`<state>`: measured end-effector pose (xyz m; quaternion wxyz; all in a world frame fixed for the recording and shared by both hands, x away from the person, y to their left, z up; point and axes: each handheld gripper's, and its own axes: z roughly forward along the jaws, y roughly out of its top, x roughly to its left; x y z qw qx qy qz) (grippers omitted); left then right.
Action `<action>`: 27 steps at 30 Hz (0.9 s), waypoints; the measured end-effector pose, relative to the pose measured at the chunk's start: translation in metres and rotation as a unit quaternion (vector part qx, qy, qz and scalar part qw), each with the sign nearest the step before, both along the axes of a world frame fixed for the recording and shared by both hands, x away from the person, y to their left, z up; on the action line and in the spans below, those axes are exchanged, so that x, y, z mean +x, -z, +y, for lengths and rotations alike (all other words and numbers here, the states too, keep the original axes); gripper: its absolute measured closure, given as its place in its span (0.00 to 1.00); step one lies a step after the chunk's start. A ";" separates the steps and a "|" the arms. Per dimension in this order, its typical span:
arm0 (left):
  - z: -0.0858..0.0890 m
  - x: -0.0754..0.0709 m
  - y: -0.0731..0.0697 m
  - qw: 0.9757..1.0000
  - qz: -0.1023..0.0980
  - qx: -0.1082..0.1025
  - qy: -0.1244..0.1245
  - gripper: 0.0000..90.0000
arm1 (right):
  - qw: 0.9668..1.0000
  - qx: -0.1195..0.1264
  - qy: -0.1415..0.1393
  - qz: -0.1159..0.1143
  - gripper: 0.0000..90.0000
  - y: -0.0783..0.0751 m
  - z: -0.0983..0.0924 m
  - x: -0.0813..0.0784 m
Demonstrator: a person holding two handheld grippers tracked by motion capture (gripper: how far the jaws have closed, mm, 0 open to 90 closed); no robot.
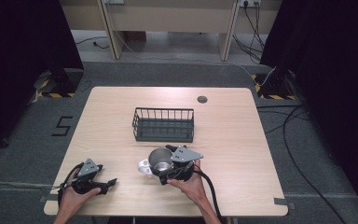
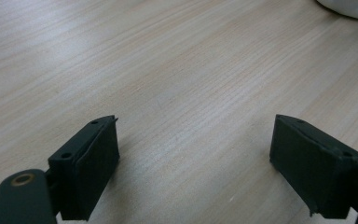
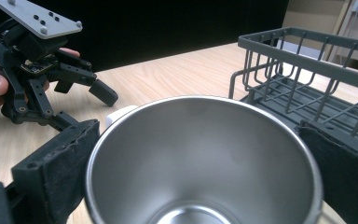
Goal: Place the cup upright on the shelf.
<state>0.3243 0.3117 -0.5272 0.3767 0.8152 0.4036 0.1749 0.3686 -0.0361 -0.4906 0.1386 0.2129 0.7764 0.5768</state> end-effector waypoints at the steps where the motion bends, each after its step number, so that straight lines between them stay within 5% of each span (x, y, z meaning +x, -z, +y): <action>1: 0.000 0.000 0.000 1.000 0.000 0.000 0.000 0.16 | 1.000 0.001 0.000 0.002 0.03 0.000 0.001 0.001; 17: 0.000 0.000 0.000 1.000 0.000 0.000 0.000 0.16 | 1.000 0.007 -0.002 -0.006 0.07 0.001 0.007 0.004; 27: 0.000 0.000 0.000 1.000 0.000 0.000 0.000 0.16 | 1.000 0.023 0.012 -0.013 0.07 -0.029 0.004 0.006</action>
